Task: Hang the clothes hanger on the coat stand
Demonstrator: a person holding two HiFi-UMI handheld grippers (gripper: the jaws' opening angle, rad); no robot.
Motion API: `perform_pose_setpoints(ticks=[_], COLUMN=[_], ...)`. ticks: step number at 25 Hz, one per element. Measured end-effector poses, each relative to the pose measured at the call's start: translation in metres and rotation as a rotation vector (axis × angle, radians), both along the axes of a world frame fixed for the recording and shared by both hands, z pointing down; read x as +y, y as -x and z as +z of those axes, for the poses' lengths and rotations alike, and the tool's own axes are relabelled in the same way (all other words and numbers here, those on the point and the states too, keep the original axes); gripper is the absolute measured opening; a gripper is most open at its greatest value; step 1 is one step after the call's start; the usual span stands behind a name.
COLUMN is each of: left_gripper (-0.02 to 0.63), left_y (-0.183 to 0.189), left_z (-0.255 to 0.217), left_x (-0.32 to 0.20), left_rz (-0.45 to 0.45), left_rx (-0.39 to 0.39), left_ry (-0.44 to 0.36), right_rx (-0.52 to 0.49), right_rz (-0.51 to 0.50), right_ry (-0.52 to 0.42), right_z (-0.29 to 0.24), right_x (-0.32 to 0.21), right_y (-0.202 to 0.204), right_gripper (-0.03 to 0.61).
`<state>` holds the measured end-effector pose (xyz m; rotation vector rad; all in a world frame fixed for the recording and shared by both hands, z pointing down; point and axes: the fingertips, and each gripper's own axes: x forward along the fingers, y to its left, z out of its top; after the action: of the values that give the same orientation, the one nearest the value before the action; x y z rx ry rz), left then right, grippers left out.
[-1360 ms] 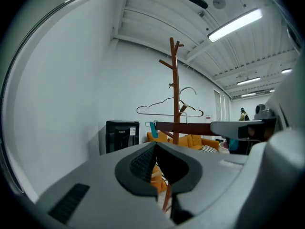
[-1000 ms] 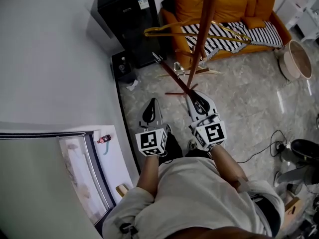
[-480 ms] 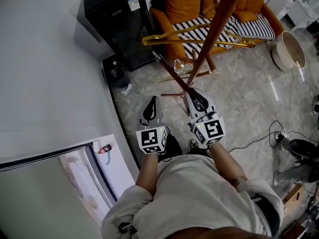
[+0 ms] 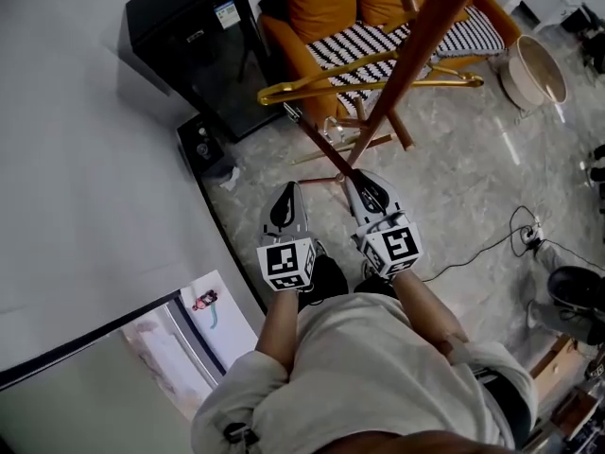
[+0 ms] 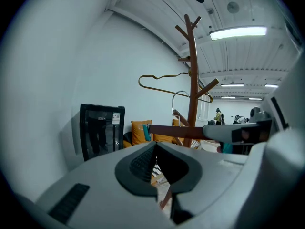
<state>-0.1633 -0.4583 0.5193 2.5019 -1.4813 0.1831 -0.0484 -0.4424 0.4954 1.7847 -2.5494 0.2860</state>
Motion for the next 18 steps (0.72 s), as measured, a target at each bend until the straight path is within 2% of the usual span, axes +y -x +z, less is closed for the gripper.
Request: perform_pose_setpoints(ticks=[18], left_gripper=[0.011], left_y=[-0.01], left_z=[0.013], left_x=[-0.018], left_rz=[0.112], left_rx=[-0.021], left_ry=[0.018], right_rx=[-0.036], right_rz=[0.099], right_ry=[0.036], right_z=[0.03], right_x=[-0.013], right_y=[-0.006], right_gripper=[0.054])
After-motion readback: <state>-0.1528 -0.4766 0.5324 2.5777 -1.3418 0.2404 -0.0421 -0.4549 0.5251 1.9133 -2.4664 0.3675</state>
